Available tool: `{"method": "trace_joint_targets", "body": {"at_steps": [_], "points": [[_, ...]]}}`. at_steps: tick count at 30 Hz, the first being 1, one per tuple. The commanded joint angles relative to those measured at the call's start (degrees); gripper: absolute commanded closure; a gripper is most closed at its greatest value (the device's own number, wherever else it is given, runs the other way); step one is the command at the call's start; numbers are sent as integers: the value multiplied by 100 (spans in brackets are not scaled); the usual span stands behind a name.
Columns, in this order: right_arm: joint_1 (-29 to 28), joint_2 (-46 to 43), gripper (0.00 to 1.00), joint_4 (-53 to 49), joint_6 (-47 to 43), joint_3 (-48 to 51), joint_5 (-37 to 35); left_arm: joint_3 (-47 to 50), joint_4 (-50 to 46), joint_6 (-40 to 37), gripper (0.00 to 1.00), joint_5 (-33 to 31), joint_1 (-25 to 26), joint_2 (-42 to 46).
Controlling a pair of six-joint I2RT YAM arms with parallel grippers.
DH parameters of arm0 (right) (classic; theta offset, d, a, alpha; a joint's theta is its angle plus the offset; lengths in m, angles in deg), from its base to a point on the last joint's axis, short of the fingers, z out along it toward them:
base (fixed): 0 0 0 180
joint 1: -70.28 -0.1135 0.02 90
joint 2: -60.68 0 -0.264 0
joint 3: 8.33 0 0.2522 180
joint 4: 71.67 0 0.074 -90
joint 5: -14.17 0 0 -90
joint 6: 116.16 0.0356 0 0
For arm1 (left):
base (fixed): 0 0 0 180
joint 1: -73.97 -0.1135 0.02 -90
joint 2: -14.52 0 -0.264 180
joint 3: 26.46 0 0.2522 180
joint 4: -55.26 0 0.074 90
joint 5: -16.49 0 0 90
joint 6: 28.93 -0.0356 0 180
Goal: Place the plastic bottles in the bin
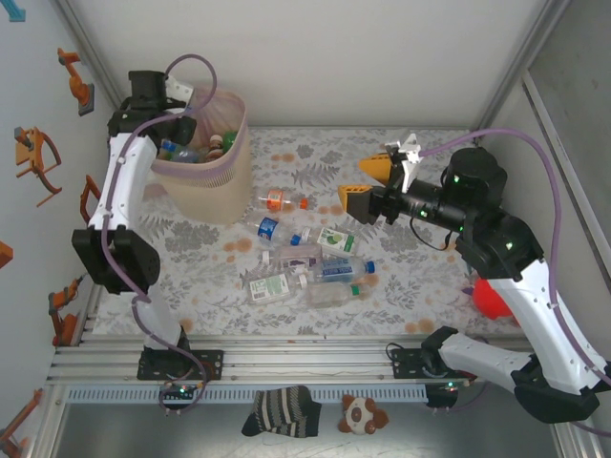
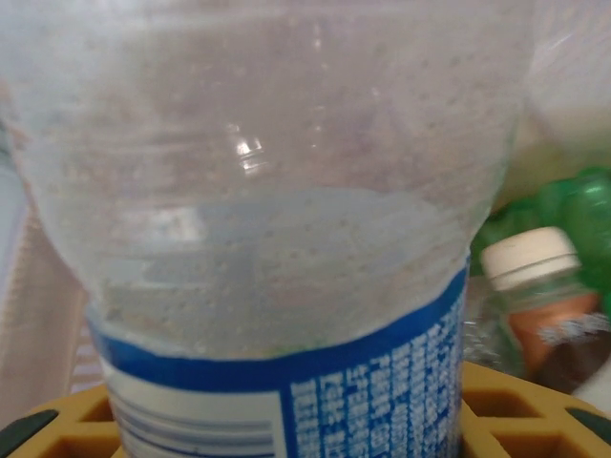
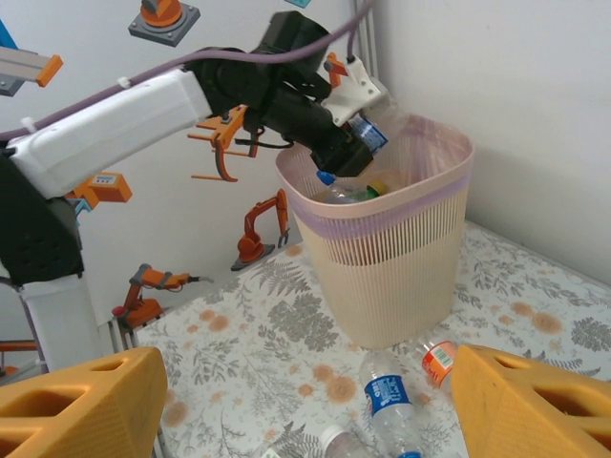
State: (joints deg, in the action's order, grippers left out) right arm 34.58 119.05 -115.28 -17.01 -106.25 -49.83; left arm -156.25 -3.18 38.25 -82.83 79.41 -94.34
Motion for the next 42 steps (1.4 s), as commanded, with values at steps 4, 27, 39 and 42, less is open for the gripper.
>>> {"method": "trace_joint_targets", "body": {"at_steps": [4,27,39,42], "points": [[-24,-98,23,-56,-20,-197,-76,-346,-332,-473,49,-881,-7,-414],[-24,-82,23,61,0,-158,-15,-1189,-697,159,15,618,-60,-48],[-24,-159,23,127,17,-66,-20,-1437,-527,263,47,1106,-266,-416],[-24,-177,23,115,18,-74,-50,-1427,-597,343,53,1287,-288,-635]]}}
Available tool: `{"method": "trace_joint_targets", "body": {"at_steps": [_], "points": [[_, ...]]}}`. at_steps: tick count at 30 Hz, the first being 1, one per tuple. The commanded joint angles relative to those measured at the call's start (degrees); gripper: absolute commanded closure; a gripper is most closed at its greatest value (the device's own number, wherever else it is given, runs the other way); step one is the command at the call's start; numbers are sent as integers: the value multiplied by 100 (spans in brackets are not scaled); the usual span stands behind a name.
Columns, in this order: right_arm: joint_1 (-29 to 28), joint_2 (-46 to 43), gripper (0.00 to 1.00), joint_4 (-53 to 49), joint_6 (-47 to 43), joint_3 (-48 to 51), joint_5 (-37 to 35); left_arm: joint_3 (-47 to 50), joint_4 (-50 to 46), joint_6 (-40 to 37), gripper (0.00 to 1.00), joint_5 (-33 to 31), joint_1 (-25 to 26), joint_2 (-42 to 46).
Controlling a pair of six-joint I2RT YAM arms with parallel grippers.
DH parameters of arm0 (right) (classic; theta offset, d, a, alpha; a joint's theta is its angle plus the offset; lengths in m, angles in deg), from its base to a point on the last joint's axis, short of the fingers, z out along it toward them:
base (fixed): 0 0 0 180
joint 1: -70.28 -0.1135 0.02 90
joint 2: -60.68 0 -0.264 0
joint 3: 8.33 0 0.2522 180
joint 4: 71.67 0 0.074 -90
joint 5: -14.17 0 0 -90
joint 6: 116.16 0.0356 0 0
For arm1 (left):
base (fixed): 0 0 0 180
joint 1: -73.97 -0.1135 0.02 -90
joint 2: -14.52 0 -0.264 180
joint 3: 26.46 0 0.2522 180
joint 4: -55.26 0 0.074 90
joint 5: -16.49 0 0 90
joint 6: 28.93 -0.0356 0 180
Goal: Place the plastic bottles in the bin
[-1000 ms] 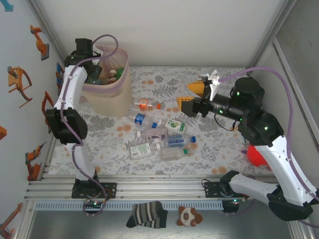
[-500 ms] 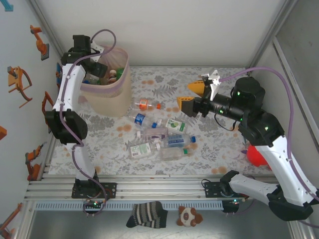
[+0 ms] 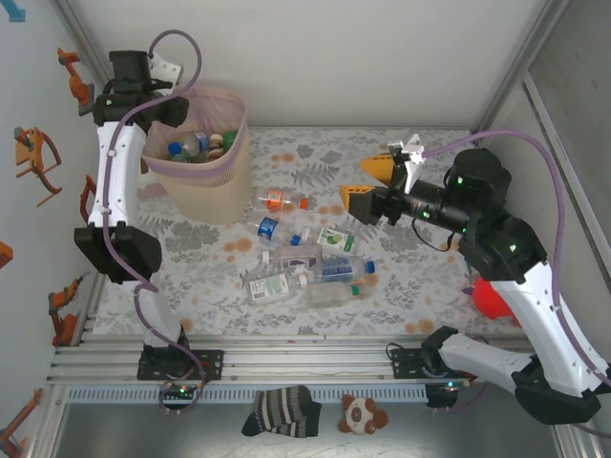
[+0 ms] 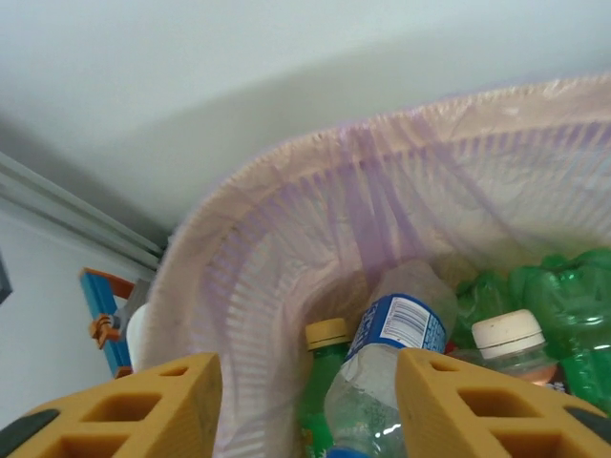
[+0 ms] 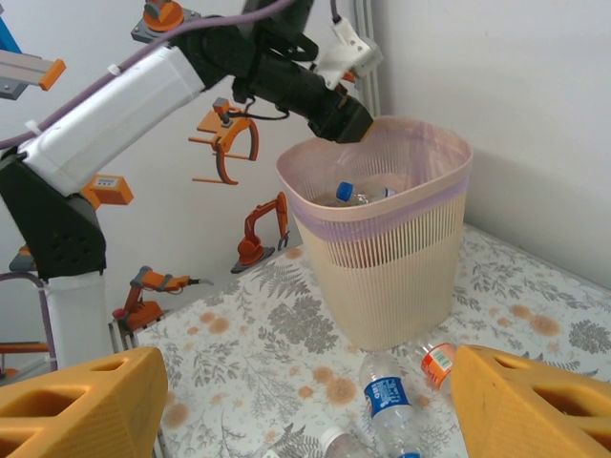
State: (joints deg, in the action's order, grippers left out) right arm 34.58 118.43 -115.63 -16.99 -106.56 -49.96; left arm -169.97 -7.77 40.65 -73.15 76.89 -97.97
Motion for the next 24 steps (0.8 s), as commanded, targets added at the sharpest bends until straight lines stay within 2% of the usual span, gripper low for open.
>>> {"method": "trace_joint_targets", "body": {"at_steps": [1,14,19,24], "points": [[-24,-124,23,146,21,-35,-46,-50,-179,118,54,373,-35,-350],[-24,-92,23,115,26,35,-157,725,-460,344,73,711,-90,-748],[-24,10,24,-130,-6,-8,-411,956,-314,432,73,789,-96,-590],[-24,197,25,-728,-325,12,-710,915,-173,504,68,919,-98,-237]]}}
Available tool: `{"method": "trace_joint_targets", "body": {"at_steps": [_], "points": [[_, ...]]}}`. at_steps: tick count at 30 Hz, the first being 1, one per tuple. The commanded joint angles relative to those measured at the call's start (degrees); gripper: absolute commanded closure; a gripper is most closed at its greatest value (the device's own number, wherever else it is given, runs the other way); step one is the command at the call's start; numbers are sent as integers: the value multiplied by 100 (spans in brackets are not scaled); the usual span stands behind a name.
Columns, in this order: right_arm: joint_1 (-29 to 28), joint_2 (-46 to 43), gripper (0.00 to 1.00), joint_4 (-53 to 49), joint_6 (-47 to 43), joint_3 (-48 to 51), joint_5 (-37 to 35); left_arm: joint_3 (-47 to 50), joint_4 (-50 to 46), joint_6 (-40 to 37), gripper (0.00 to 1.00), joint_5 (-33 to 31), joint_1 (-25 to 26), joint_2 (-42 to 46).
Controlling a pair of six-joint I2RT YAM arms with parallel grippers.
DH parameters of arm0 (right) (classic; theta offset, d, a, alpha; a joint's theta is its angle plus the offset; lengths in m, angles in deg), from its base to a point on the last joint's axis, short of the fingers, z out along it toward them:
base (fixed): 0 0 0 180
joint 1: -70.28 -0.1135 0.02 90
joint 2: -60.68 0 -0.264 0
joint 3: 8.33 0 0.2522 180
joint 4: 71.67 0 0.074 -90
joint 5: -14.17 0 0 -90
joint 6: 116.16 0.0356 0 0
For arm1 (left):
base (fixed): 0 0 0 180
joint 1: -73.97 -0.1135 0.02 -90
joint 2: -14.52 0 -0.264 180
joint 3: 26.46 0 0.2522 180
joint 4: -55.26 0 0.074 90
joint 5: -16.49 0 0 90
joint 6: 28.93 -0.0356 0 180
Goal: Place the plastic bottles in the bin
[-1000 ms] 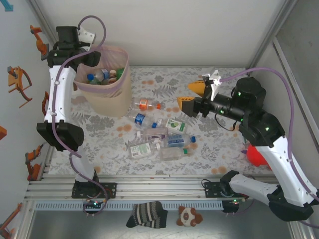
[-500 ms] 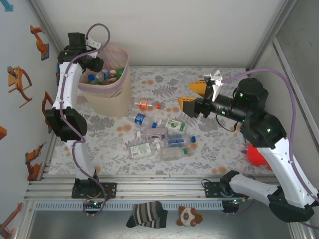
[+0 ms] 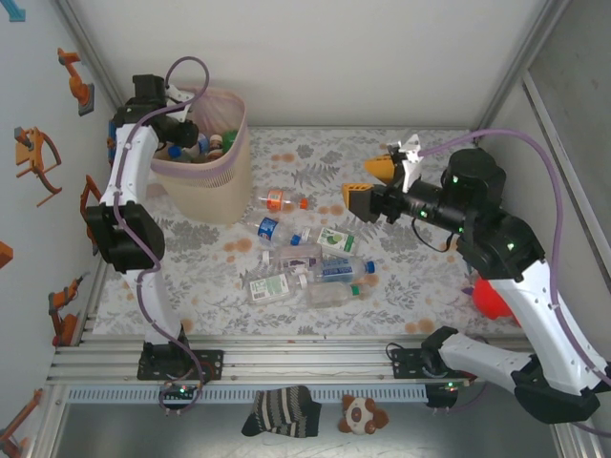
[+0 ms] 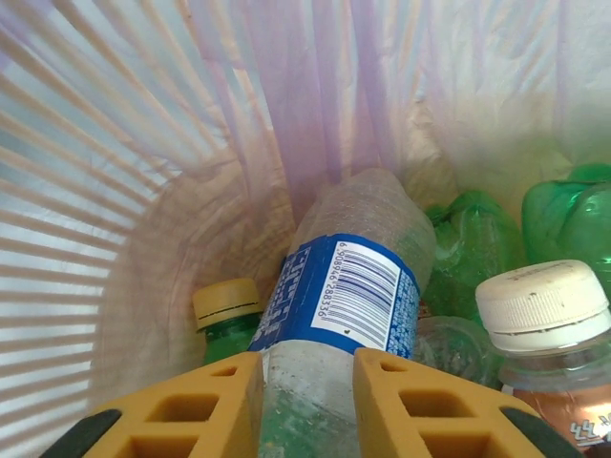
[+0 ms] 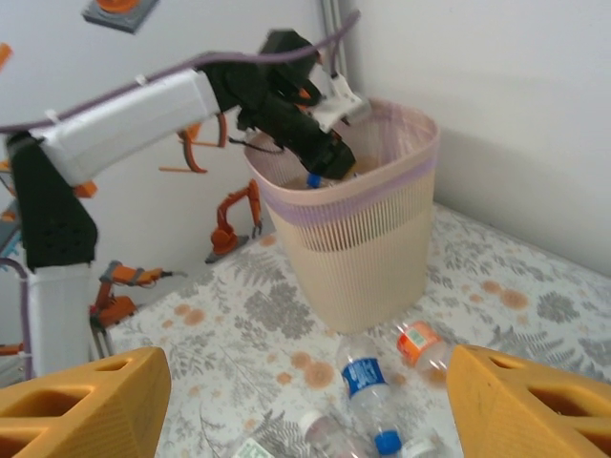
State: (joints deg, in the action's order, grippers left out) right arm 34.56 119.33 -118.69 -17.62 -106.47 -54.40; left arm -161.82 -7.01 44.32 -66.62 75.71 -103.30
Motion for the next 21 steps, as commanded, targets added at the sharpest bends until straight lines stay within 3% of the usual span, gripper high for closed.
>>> {"method": "trace_joint_targets", "body": {"at_steps": [1,8,12,17,21], "points": [[-22,156,25,-600,-462,25,-256,80,-225,137,67,268,20,386],[-22,617,27,-1887,-2004,-74,51,-35,-211,323,63,674,3,938],[-42,857,34,-2263,-2734,45,167,204,-94,599,62,1158,-101,1371],[-523,842,36,-2266,-3976,691,-225,1343,709,1103,60,1807,-235,2257],[-826,1195,38,-2542,-4429,802,-668,2505,1578,1830,59,2640,-633,2994]]}}
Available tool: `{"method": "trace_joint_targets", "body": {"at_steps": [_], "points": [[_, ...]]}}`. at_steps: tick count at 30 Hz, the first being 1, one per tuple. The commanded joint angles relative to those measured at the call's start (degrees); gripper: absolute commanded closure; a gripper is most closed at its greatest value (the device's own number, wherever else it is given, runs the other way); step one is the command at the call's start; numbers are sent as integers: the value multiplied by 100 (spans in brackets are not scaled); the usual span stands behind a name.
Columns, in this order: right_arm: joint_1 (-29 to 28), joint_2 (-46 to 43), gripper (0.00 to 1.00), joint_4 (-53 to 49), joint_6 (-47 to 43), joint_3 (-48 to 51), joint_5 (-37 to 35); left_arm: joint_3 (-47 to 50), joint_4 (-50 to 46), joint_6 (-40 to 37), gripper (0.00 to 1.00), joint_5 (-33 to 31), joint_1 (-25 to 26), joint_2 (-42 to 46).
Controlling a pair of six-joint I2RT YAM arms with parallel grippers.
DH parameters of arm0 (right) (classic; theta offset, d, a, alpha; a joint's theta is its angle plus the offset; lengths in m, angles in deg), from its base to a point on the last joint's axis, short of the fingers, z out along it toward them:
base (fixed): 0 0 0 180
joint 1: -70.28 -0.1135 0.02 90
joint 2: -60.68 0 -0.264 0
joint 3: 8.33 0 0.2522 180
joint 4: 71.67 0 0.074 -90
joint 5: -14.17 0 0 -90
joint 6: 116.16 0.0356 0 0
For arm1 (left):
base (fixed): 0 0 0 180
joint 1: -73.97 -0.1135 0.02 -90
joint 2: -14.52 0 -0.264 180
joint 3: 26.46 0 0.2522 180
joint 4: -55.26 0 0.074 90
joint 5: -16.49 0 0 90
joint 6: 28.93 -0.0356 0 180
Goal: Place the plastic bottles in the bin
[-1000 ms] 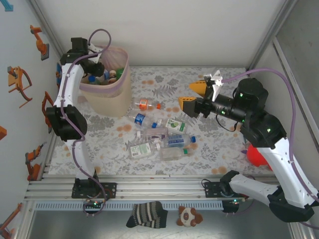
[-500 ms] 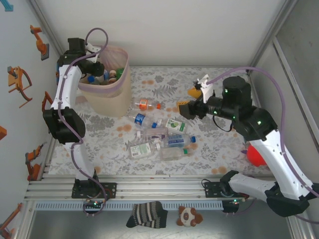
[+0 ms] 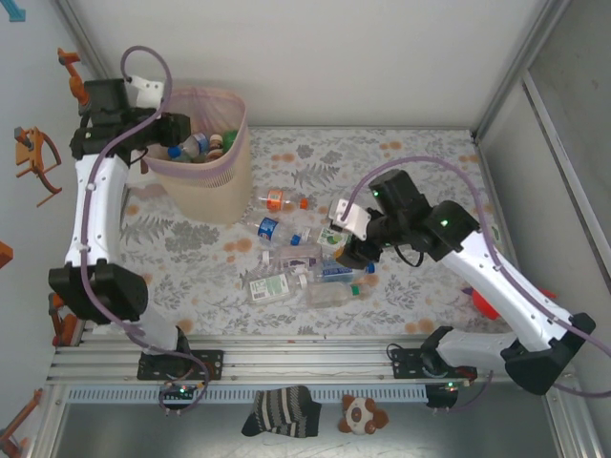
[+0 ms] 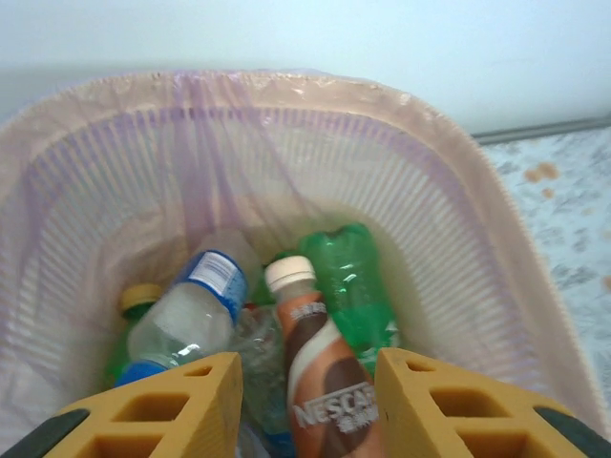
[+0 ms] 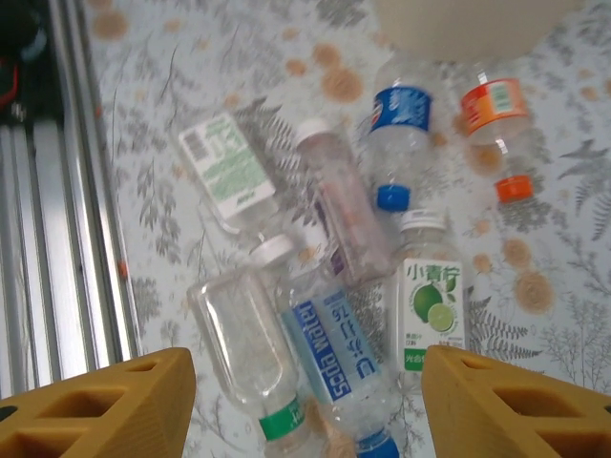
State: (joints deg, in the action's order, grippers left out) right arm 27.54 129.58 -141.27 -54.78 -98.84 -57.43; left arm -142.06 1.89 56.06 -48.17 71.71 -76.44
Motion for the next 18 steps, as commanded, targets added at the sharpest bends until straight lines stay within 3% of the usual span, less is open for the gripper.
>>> {"method": "trace_joint_targets", "body": {"at_steps": [1,7,18], "points": [[-223,288,38,-365,-792,37,-461,867,962,846,59,981,-341,502],[-748,856,41,-376,-970,239,-873,2506,2239,1328,58,1704,-735,1483],[-1591,1719,39,486,-682,798,-1455,3918,3301,1064,54,2148,-758,2697]]}}
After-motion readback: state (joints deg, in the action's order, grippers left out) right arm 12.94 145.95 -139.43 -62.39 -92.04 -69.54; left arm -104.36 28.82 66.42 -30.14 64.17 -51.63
